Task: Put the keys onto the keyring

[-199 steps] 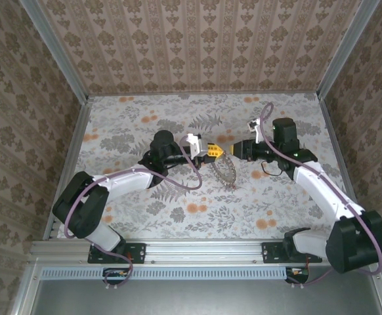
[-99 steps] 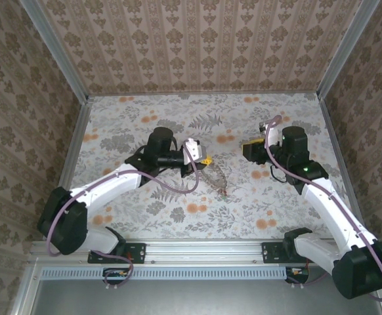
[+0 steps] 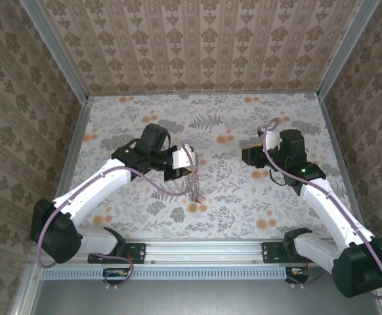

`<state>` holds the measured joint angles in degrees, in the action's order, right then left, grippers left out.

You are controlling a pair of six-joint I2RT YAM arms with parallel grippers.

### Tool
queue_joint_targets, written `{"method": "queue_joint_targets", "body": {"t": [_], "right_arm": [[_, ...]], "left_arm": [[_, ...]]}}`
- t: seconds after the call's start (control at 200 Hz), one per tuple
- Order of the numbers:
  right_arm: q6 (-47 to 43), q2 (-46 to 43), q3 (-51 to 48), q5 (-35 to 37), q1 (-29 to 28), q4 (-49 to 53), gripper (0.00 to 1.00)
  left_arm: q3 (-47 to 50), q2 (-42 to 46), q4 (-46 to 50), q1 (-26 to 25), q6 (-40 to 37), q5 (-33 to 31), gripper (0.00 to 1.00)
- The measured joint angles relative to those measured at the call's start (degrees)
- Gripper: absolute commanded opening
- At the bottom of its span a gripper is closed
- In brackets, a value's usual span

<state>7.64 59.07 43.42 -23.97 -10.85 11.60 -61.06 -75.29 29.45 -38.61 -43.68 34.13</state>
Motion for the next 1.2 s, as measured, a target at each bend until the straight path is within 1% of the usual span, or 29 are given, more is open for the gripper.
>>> {"method": "queue_joint_targets", "body": {"t": [0.115, 0.31, 0.52, 0.7, 0.725, 0.825, 0.89, 0.935, 0.99, 1.01, 1.11, 1.2], "right_arm": [[0.00, 0.52, -0.09, 0.02, 0.00, 0.07, 0.44], [0.00, 0.57, -0.09, 0.57, 0.00, 0.44, 0.44], [0.74, 0.20, -0.42, 6.12, 0.20, 1.25, 0.45], [2.84, 0.20, -0.66, 9.75, 1.86, 3.56, 0.45], [3.15, 0.24, -0.74, 10.14, 2.19, 3.80, 0.45], [4.39, 0.57, -1.27, 11.04, 3.39, 4.07, 0.45], [4.87, 0.57, -2.10, 11.63, 3.96, 4.04, 0.45], [5.14, 0.57, -2.73, 11.91, 4.24, 4.00, 0.46], [5.49, 0.50, -3.58, 12.50, 4.50, 3.91, 0.46], [5.62, 0.48, -3.91, 12.87, 4.50, 3.87, 0.46], [5.79, -0.37, -5.49, 14.51, 4.61, 3.45, 0.47], [5.77, -2.05, -6.84, 16.81, 4.72, 2.14, 0.49]], "left_arm": [[-3.02, -4.50, 2.78, -1.27, -1.75, -0.79, 0.00], [-9.20, -15.61, 4.66, -6.56, -3.19, -1.81, 0.00], [-16.37, -26.71, 4.85, -11.82, -3.56, -2.93, 0.00], [-20.79, -33.16, 4.52, -14.43, -3.52, -3.78, 0.00], [-21.20, -33.79, 4.50, -14.71, -3.52, -3.80, 0.03], [-22.62, -36.09, 4.17, -15.61, -3.52, -3.87, 0.05], [-22.88, -37.16, 3.50, -16.17, -3.43, -3.85, 0.13], [-22.88, -37.55, 3.13, -16.52, -2.80, -3.78, 0.16], [-22.86, -37.75, 2.21, -16.90, -2.23, -3.72, 0.25], [-22.86, -37.75, 1.68, -16.92, -1.68, -3.61, 0.27], [-21.53, -37.24, -3.32, -17.14, 0.85, -3.06, 0.29], [-16.76, -34.69, -9.25, -16.76, 3.67, -1.90, 0.30]]}}
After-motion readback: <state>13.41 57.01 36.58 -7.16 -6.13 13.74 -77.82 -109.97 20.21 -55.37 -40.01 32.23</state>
